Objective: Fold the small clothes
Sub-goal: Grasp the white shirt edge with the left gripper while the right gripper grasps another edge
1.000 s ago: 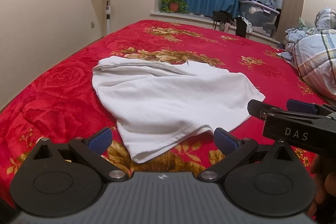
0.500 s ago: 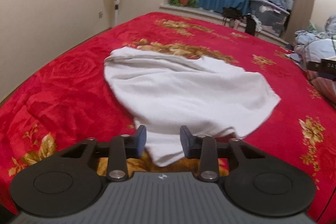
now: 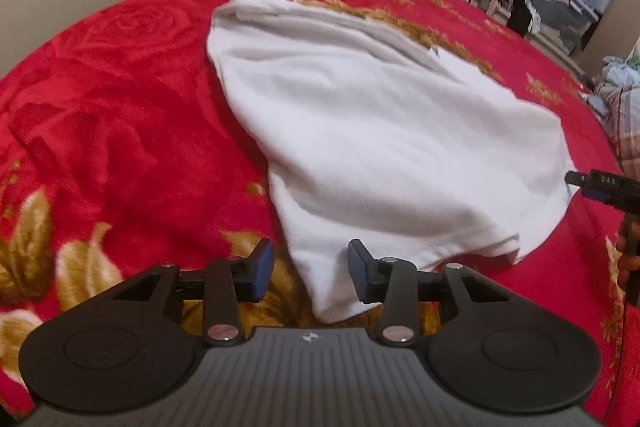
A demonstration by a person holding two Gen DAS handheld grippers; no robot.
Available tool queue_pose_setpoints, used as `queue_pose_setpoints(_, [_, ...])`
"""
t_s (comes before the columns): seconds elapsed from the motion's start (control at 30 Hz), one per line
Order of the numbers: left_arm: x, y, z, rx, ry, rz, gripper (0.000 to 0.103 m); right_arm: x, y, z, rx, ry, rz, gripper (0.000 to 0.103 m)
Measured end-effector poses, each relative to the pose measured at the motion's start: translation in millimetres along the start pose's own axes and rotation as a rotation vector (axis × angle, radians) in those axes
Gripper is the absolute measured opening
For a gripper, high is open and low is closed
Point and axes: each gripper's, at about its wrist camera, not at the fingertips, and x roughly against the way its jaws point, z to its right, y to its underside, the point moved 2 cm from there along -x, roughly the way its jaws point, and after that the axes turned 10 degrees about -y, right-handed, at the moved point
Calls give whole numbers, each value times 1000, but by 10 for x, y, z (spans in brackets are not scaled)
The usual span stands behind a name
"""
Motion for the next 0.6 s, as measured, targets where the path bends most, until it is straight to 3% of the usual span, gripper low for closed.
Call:
queue_pose_setpoints(0.13, [-2, 25, 106, -48, -7, 29, 45, -194, -12, 11, 41, -14, 5, 62])
queue_pose_setpoints(0.17, [-6, 30, 115, -58, -13, 34, 37, -220, -22, -5, 53, -15, 8, 56])
queue_pose_setpoints(0.2, [-16, 28, 134, -66, -21, 40, 31, -236, -33, -27, 64, -20, 11, 40])
queue_pose_setpoints(0.23, [-25, 22, 137, -75, -25, 44, 17, -239, -50, -48, 71, -34, 14, 28])
queue_pose_setpoints(0.27, [-16, 17, 126, -79, -28, 45, 6, -236, -73, -68, 72, -48, 17, 8])
queue_pose_setpoints(0.43, [176, -93, -14, -38, 0, 81, 3, 186, -226, -67, -28, -112, 108, 7])
queue_pose_setpoints(0.6, [665, -200, -251, -22, 69, 172, 3, 1208, -341, -92, -107, -195, 228, 6])
